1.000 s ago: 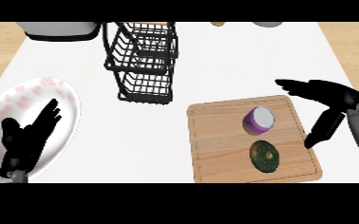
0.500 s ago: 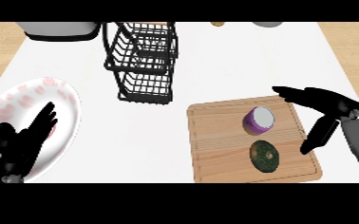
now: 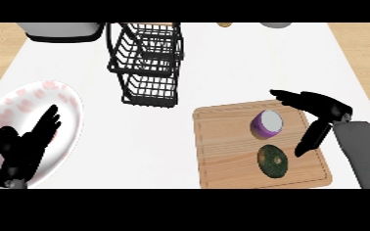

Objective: Pick the can from the cutting board and place it in the tiered basket

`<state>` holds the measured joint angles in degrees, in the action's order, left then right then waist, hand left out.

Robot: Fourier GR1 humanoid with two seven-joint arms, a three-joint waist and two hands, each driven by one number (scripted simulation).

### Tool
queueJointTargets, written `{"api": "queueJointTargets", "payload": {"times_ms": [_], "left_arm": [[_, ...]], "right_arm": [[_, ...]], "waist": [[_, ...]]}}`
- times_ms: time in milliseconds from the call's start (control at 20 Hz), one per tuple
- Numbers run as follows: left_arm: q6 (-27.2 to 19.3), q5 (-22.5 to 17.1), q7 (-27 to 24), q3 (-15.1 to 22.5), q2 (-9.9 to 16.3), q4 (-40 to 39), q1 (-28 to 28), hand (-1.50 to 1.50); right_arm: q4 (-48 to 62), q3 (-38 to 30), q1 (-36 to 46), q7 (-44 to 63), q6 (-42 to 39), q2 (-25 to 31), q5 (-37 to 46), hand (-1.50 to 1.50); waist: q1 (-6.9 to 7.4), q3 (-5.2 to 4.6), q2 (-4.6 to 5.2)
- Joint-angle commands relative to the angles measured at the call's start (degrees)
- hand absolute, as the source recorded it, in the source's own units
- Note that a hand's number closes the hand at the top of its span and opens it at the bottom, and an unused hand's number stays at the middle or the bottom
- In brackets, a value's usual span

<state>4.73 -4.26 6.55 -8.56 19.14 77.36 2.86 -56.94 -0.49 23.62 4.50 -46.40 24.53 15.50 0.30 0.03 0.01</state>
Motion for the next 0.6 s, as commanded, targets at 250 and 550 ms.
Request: {"api": "queueJointTargets", "payload": {"times_ms": [250, 550], "left_arm": [[-1.76, 3.17, 5.06, 0.46, -2.77, 5.24, -0.51, 0.0], [1.8, 2.29, 3.73, -2.47, -2.05, 0.7, -2.54, 0.0]], "right_arm": [[3.5, 0.12, 0.78, -1.41, 3.96, -4.8, 4.45, -1.5], [1.25, -0.69, -1.28, -1.71, 2.83, -4.86, 5.2, -1.5]], "waist": [[0.03, 0.0, 0.02], [-0.2, -0.02, -0.01]]}}
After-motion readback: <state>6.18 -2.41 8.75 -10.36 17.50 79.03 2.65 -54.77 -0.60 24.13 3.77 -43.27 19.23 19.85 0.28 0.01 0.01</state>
